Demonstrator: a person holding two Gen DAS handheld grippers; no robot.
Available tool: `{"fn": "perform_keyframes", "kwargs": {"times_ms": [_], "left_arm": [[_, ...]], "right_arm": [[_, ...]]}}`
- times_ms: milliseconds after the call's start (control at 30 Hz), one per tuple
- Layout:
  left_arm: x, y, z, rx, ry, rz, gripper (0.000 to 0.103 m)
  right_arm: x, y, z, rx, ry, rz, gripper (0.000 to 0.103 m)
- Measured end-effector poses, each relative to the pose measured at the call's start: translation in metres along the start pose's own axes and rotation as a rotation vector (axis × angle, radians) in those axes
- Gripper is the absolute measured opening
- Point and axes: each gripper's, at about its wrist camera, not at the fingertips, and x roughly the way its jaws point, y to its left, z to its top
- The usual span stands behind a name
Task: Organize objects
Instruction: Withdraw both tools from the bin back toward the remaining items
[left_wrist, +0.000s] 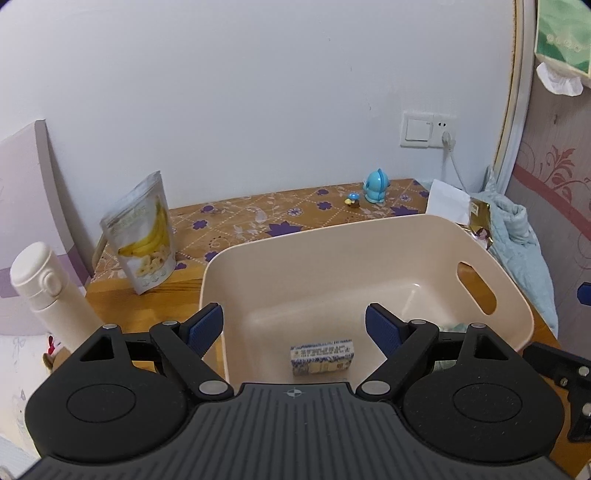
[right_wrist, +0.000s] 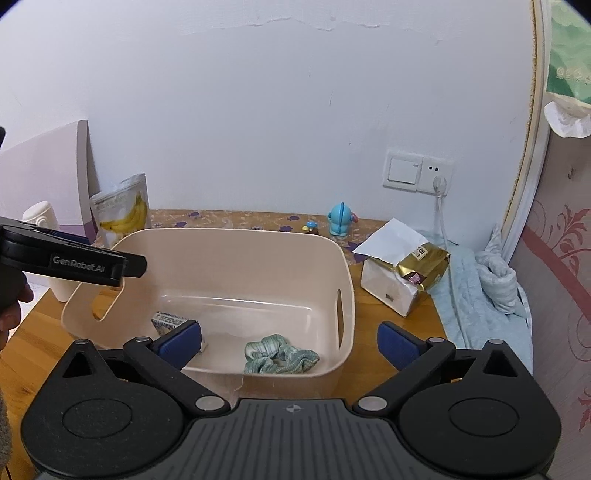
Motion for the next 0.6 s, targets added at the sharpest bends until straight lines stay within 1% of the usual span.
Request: {"fn": "perform_keyframes", "kwargs": {"times_ms": [167, 367, 600], "left_arm": [[-0.02, 0.006, -0.011, 0.005, -0.014, 0.0, 0.086], [-0.044, 0.012, -0.03, 0.011, -0.047, 0.023, 0.086], [-0.061, 0.017, -0.054, 0.027, -0.044, 0.011, 0.086]], "right_arm": [[-0.014, -0.003, -0.01, 0.003, -0.008, 0.001, 0.103], [-0.024, -0.003, -0.025, -0.015, -0.002, -0.003, 0.103], [-0.03, -0.003, -0.045, -0.035, 0.027, -0.008, 0.103]]}}
